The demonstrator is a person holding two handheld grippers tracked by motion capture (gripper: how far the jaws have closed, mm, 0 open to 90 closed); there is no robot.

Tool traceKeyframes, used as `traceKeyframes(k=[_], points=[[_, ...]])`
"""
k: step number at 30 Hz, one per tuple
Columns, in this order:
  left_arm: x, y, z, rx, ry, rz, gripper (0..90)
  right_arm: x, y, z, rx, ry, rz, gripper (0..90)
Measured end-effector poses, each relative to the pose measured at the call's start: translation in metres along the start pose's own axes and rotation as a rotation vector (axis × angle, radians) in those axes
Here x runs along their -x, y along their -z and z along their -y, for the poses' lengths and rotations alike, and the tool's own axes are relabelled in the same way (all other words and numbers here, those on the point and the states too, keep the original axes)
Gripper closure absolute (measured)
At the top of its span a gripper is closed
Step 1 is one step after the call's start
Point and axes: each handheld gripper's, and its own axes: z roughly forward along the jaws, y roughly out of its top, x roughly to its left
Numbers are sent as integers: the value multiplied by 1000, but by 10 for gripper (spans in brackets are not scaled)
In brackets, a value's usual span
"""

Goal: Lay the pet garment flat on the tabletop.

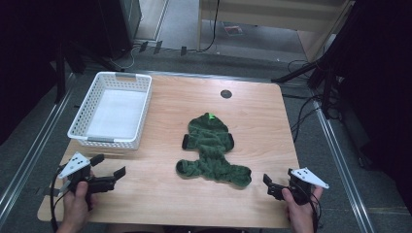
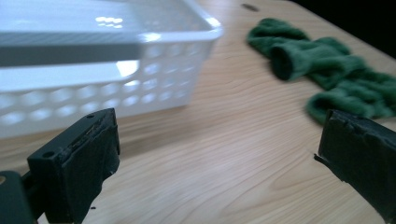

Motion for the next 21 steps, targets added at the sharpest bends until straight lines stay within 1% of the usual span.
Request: traceKeyframes(k=[1,3,5,7,8,9,11,12,15,17,18,21], points=[[-5,4,3,-2,1,-23,0,3,1,2,-2,-5,5,0],[-14,11,10,-16,-9,-89,0,6,3,6,0,5,14,0],[-21,17,15,-26,-26,-131,0,8,4,8,5,14,19,0],[-27,20,17,-21,-36,-168,0,7,6,8,18,18,20,0],[-31,21,17,-19,-31,-187,0,8,6,8,25,15,19,0],[-34,21,17,-15,-17,-202,0,9,6,9,33,12,15,0],[-40,22,17,-6,17,-214,0,10,3,10,36,-6,22,0],[-42,22,17,0,28,-213,0,11,3,11,39,-8,21,0],[-45,20,18,0,46,-207,0,11,4,12,48,-14,19,0],[-44,17,18,-7,41,-210,0,11,3,12,47,-18,25,0],[-44,16,18,-14,34,-213,0,11,2,12,38,-23,28,0],[-41,13,19,-31,18,-225,0,10,0,11,26,-5,32,0]])
